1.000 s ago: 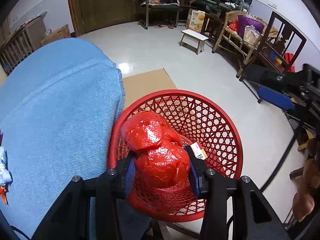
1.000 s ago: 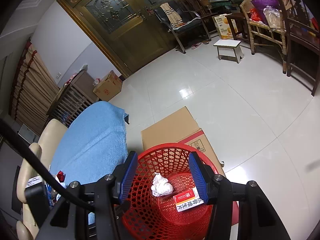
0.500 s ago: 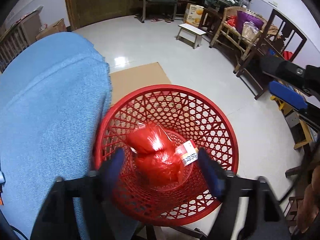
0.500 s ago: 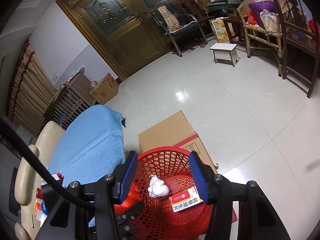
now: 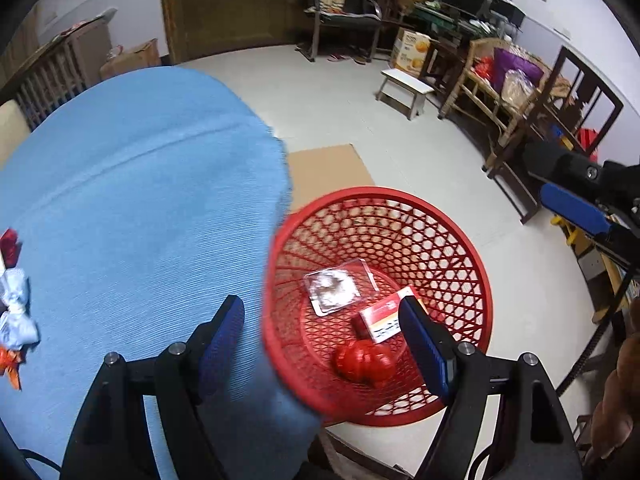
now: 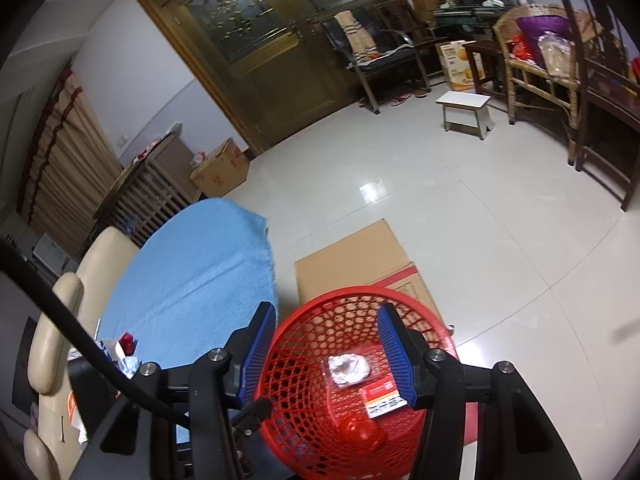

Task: Collect trash
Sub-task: 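Move both tools back over the table toward the remaining trash, then grasp the blue toothpaste box with the right gripper while the left gripper grasps the blue bag, then carry the toothpaste box and blue bag from the table over the red wastebasket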

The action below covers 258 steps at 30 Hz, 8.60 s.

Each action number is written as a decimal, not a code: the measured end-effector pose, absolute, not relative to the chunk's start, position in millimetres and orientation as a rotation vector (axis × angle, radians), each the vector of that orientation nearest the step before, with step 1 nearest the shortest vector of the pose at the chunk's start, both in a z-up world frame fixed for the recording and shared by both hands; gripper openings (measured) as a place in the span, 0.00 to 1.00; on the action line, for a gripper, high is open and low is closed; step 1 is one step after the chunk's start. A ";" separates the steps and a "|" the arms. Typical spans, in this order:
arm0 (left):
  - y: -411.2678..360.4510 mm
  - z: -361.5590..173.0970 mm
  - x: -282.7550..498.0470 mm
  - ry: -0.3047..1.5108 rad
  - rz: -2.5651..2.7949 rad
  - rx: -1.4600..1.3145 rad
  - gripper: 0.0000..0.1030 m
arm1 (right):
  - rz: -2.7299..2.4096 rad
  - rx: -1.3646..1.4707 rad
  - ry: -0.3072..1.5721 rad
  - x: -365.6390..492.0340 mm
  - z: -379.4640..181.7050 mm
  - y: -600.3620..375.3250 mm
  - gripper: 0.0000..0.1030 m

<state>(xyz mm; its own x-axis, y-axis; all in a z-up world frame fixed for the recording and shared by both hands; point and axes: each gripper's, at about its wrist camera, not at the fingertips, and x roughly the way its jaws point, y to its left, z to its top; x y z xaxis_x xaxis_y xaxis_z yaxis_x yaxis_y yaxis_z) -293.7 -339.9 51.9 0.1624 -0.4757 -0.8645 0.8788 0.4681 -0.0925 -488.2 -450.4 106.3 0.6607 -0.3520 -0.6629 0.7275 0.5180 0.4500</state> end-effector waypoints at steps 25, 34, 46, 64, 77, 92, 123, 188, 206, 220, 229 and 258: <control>-77.6 41.0 -142.8 0.957 -0.399 0.100 0.77 | -0.392 0.671 0.770 -331.6 66.8 -344.8 0.62; -48.4 54.3 -146.8 0.871 -0.294 0.260 0.78 | -0.360 0.611 0.966 -332.7 66.3 -297.4 0.62; -34.0 79.0 -156.5 0.814 -0.354 0.024 0.78 | -0.202 0.732 0.667 -276.1 83.0 -272.2 0.65; 11.1 55.2 -132.8 0.866 -0.195 -0.033 0.80 | -0.174 0.478 0.840 -199.9 83.9 -239.9 0.81; 65.1 44.8 -110.0 0.888 -0.141 -0.117 0.80 | -0.184 0.227 0.882 -55.1 91.8 -142.1 1.00; 66.1 50.0 -69.2 0.857 -0.173 -0.105 0.80 | -0.179 0.218 0.827 -65.0 95.0 -167.6 0.85; 15.9 55.0 -93.1 0.938 -0.316 -0.064 0.55 | -0.142 0.492 0.776 -217.9 88.5 -223.4 0.85; -46.0 96.2 -278.3 0.822 -0.471 0.148 0.56 | -0.157 0.783 0.596 -373.7 79.7 -264.3 0.85; -34.7 103.2 -270.0 0.742 -0.436 0.082 0.56 | -0.158 0.689 0.637 -363.2 73.5 -244.0 0.85; -38.5 92.8 -251.0 0.739 -0.474 0.070 0.56 | -0.224 0.644 0.688 -345.3 63.3 -245.8 0.85; -47.3 90.6 -250.0 0.748 -0.485 0.089 0.56 | -0.248 0.661 0.697 -346.1 56.0 -256.0 0.85; -164.3 110.2 -279.0 0.686 -0.734 0.291 0.55 | -0.618 0.890 0.518 -466.6 41.9 -421.9 0.85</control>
